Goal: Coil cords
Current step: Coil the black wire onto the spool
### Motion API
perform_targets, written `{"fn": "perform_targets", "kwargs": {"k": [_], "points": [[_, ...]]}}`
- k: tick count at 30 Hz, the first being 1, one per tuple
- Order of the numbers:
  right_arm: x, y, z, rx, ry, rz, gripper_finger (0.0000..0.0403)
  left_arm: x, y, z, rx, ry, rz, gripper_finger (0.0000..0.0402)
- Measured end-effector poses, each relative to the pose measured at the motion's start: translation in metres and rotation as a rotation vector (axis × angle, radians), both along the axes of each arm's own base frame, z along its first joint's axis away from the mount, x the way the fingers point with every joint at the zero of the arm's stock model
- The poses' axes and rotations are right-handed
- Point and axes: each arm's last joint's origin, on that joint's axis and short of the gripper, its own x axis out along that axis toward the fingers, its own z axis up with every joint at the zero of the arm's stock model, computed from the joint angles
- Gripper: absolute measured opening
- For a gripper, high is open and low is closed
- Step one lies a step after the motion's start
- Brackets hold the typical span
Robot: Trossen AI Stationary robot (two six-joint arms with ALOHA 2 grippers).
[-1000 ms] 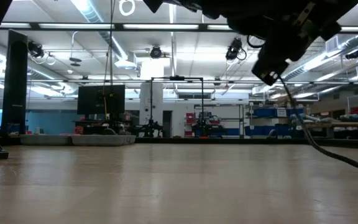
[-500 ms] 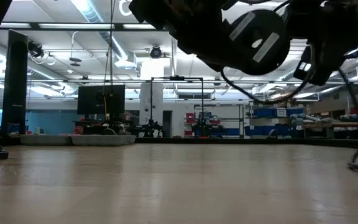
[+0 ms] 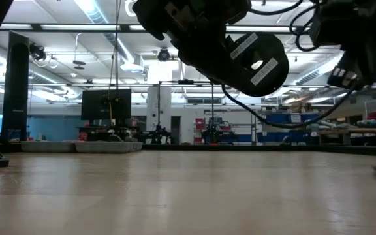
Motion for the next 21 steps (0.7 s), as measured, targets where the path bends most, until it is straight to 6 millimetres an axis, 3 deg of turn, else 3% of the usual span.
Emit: {"fn": "perform_targets", "kwargs": {"k": [7, 16, 21], "points": [[-0.006, -0.012, 0.007, -0.008, -0.002, -0.092, 0.0082, 0.003, 0.000, 0.011, 0.033, -0.033, -0.034, 0.0000], [-0.004, -0.016, 0.042, 0.082, -0.355, 0.004, 0.0080, 0.008, 0.001, 0.037, 0.158, -0.078, -0.076, 0.0000], [-0.005, -0.021, 0.059, -0.116, -0.486, -0.027, 0.0080, 0.012, 0.000, 0.054, 0.238, -0.143, -0.086, 0.0000]]}}
